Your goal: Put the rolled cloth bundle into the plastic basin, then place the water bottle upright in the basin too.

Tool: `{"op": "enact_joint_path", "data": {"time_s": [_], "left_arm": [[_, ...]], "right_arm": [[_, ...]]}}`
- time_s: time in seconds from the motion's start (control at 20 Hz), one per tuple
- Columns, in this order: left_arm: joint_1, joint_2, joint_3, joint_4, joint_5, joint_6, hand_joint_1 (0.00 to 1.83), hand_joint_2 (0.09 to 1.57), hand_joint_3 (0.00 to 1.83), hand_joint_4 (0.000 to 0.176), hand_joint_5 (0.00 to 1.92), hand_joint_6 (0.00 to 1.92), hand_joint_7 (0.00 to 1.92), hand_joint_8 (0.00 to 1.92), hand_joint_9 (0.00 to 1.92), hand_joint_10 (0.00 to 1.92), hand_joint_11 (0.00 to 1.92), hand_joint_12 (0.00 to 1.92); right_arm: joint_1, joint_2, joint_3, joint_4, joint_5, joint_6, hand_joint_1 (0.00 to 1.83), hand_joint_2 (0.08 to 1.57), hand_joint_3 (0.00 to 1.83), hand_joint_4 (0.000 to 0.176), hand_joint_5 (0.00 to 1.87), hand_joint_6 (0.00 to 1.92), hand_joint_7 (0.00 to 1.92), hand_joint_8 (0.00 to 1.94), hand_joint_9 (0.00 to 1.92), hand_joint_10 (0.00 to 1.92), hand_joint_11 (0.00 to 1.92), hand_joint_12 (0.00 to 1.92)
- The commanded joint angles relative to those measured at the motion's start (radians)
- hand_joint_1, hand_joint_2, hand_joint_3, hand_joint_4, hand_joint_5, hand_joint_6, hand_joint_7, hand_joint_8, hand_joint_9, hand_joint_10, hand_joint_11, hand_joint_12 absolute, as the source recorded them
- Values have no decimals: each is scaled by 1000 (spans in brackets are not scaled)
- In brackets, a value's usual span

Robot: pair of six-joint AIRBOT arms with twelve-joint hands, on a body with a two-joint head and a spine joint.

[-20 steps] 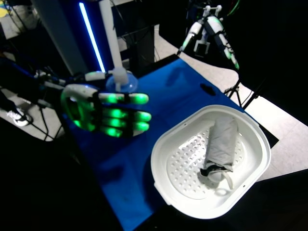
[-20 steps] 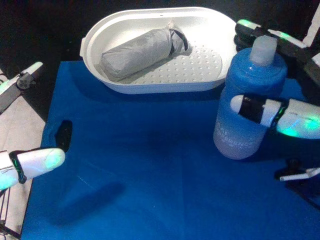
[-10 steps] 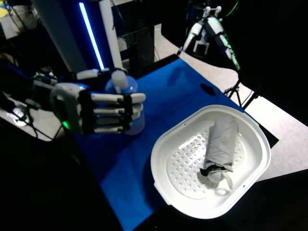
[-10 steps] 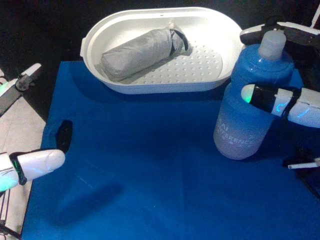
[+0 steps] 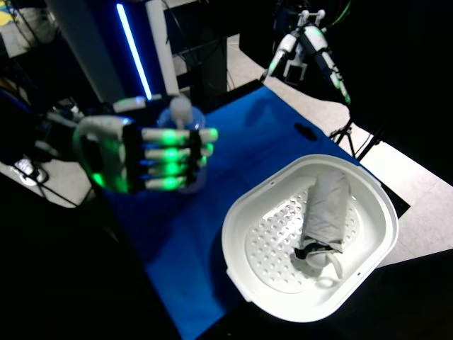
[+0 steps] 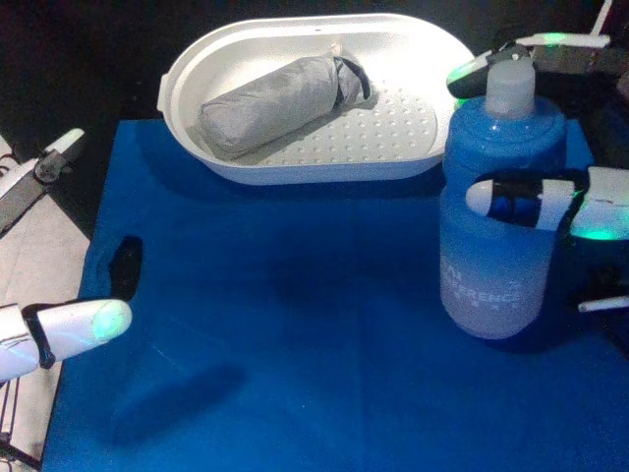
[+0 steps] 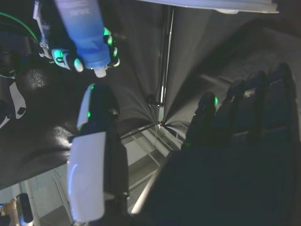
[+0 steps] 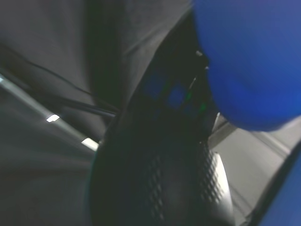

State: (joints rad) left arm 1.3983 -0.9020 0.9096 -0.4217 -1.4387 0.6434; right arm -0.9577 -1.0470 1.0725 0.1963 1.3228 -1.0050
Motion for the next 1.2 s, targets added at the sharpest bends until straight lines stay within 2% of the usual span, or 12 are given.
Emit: {"op": "enact_joint_path", "data": {"time_s": [0.0,0.05,0.15,0.3,0.4,0.45,0.7,0.8,0.85,0.9,0.95,1.15], "left_arm": [[-2,-3,2,3,-122,-8,614,894,0,176,0,0,0,0,0,0,0,0],[-2,-2,2,3,-122,-8,632,900,0,176,0,0,0,0,0,0,0,0],[-2,-3,2,3,-120,-8,652,898,0,176,15,5,0,0,0,0,0,0],[-2,-4,4,3,-117,-8,593,873,0,176,0,0,0,0,0,0,0,0],[-2,-6,5,3,-116,-8,575,862,0,176,0,0,0,0,0,0,0,0],[-2,-7,6,3,-117,-9,556,854,0,176,0,0,0,0,0,0,0,0],[-2,-20,21,3,-109,-25,542,854,0,176,0,0,0,0,0,0,0,0],[-2,-20,22,4,-109,-28,569,863,2,176,0,0,0,0,0,0,0,0],[-2,-20,24,7,-107,-31,561,866,3,176,0,0,0,0,0,0,0,0],[-3,-20,26,10,-106,-35,571,871,4,176,0,0,0,0,0,0,0,0],[-3,-20,28,12,-105,-38,559,876,5,176,0,0,0,0,0,0,0,0],[-3,-20,37,15,-104,-43,554,876,5,176,0,0,0,0,0,0,0,0]], "right_arm": [[27,13,-1,-6,144,19,1157,1118,0,0,978,966,1295,683,1298,1158,1252,1487],[54,32,-1,-20,144,19,1157,1116,0,0,981,962,1274,717,1281,1171,1235,1503],[118,67,1,-54,143,18,1140,1152,1,0,909,1076,1145,938,1190,1282,1143,1616],[173,74,22,-66,135,12,1140,1154,0,0,904,1083,1146,970,1202,1319,1129,1653],[256,70,50,-94,60,3,1134,1162,0,0,892,1106,1121,1013,1179,1356,1116,1697],[306,56,72,-106,2,-12,1129,1174,1,0,867,1144,1104,1028,1174,1420,1127,1764],[432,-20,180,-117,-163,-21,1146,1155,0,0,905,1088,1179,948,1218,1339,1131,1655],[475,-56,228,-116,-211,-21,1155,1131,0,0,950,1015,1216,738,1228,1215,1141,1604],[493,-76,255,-112,-229,-21,1263,1113,0,0,932,830,1078,1081,1188,1185,1097,1611],[500,-92,275,-106,-242,-21,1265,1118,1,0,924,828,1060,1123,1184,1216,1095,1647],[513,-106,296,-104,-260,-21,1158,1117,0,0,977,975,1212,918,1226,1279,1142,1666],[546,-194,404,-77,-320,-21,1153,1112,1,0,987,964,1284,988,1299,1281,1205,1659]]}}
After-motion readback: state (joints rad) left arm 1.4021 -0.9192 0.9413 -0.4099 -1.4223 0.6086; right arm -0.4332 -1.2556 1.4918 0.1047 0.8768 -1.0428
